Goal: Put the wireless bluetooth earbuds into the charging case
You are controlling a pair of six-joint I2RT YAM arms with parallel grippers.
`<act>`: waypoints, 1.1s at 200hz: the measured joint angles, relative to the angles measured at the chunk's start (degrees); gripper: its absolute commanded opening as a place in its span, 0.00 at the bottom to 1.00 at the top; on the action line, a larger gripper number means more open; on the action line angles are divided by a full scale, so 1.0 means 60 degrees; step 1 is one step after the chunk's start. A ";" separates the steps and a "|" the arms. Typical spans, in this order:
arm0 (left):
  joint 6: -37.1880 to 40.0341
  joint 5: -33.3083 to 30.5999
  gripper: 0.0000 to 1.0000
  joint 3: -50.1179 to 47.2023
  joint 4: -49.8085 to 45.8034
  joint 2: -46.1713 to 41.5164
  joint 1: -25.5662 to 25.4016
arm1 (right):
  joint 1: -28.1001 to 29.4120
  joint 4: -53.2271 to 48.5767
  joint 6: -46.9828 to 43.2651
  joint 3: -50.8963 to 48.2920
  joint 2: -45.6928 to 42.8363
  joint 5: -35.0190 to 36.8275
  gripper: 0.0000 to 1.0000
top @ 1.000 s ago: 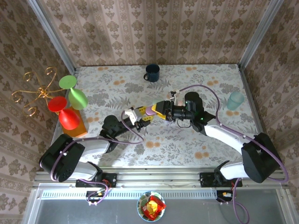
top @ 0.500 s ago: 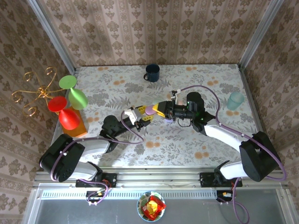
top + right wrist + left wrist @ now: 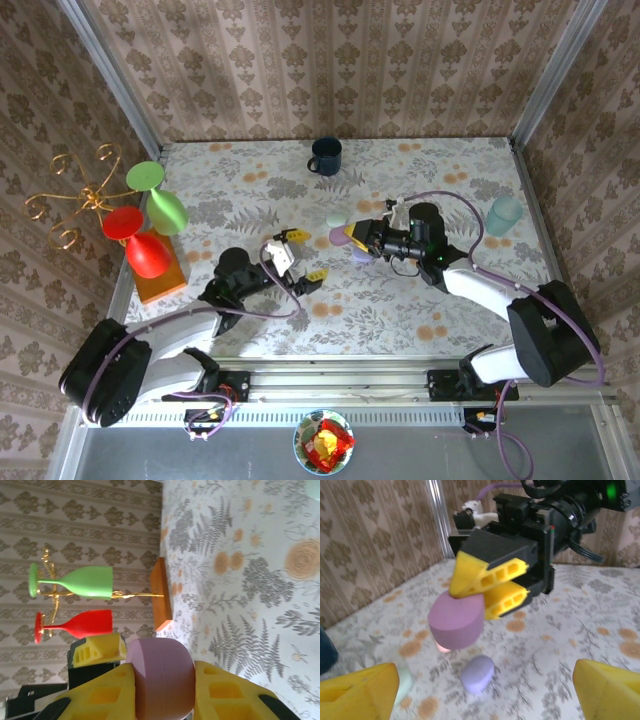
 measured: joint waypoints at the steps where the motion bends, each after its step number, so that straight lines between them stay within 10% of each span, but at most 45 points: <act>1: -0.0004 0.0000 0.93 -0.0007 -0.0036 -0.0015 -0.0004 | 0.0000 -0.0004 0.0000 0.0000 0.0015 0.0000 0.19; 117: 0.0131 -0.0255 0.98 -0.0240 -0.3293 -0.0025 -0.0058 | 0.0787 -0.0488 -0.1038 -0.0277 0.2816 0.1344 0.26; 220: -0.0076 -0.1974 1.00 0.0474 -0.4116 -0.0426 0.0146 | 0.0787 -0.3519 -0.2885 0.0226 0.0131 0.3340 0.83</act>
